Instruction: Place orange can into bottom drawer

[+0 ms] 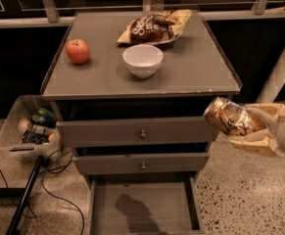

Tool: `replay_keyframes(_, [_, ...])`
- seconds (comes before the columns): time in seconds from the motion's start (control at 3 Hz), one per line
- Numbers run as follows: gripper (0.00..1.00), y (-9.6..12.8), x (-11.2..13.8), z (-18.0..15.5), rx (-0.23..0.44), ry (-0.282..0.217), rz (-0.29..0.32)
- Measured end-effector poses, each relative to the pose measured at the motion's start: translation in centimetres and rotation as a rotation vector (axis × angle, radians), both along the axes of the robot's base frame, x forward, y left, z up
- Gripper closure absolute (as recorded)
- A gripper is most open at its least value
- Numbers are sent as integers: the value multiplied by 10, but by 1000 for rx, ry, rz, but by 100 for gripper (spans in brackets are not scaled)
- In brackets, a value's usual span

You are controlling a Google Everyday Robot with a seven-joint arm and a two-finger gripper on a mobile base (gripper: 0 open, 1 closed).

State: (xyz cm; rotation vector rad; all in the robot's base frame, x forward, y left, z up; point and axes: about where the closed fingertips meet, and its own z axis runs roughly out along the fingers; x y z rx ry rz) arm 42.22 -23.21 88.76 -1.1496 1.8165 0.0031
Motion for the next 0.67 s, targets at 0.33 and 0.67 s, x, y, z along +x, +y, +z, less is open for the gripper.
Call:
replay_keyframes(0.33, [100,10,2,-22,13,42,-11])
replay_keyframes(0.67, [100,32,-3,-80,17,125,8])
